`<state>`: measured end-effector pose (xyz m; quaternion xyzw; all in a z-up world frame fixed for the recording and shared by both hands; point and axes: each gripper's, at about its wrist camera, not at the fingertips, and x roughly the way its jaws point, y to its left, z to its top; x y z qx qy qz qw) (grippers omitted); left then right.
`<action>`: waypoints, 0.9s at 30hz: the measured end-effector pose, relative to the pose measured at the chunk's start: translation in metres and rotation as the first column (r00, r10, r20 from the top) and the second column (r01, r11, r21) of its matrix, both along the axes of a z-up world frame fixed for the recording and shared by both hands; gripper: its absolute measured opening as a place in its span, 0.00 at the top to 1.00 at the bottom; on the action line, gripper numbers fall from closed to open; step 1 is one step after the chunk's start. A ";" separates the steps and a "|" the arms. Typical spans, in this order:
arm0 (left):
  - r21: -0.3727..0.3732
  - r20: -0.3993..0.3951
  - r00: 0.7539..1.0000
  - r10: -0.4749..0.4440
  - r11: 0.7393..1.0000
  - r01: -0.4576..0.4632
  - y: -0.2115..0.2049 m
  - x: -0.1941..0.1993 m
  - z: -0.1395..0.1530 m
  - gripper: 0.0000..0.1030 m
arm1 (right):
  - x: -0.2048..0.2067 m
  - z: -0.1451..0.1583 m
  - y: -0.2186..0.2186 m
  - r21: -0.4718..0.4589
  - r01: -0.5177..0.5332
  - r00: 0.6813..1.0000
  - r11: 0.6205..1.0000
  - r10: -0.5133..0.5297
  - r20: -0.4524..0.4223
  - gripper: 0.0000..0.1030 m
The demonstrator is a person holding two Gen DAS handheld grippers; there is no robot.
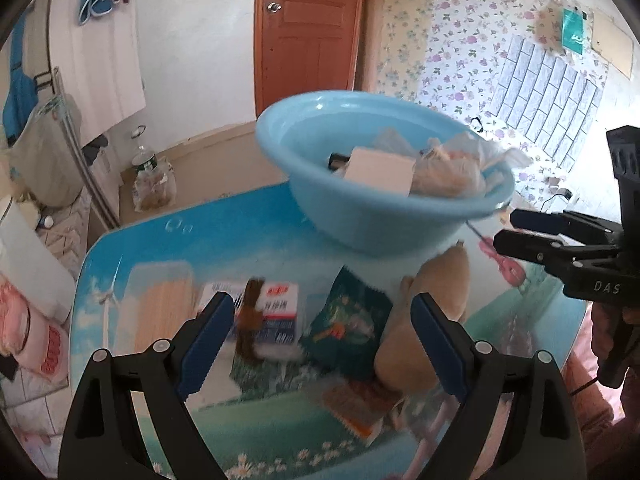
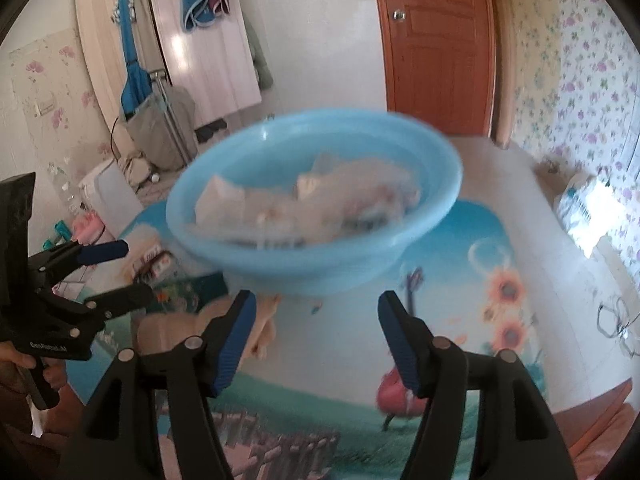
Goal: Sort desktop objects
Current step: 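Withdraw both tools from the basin toward the beige plush toys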
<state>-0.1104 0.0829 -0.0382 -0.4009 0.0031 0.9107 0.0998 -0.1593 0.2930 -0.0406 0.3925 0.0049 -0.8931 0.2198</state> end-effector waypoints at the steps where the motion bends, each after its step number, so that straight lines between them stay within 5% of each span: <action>1: -0.001 0.006 1.000 0.005 1.000 -0.005 -0.003 0.003 -0.003 0.13 | 0.001 -0.004 -0.002 0.000 -0.004 1.000 1.000 0.004 0.016 0.39; 14: 0.030 0.056 0.997 0.060 0.998 -0.062 -0.034 0.029 -0.027 0.13 | 0.008 -0.015 -0.009 -0.009 -0.013 0.997 1.000 0.014 0.075 0.39; 21: 0.073 0.062 0.998 0.005 0.997 -0.010 -0.026 0.036 -0.032 0.13 | 0.001 -0.024 -0.001 -0.182 0.046 0.981 0.982 -0.010 0.193 0.38; 27: 0.097 0.071 0.997 -0.025 0.995 0.018 -0.019 0.034 -0.034 0.13 | 0.000 -0.033 -0.007 -0.236 0.062 0.965 0.970 0.002 0.261 0.38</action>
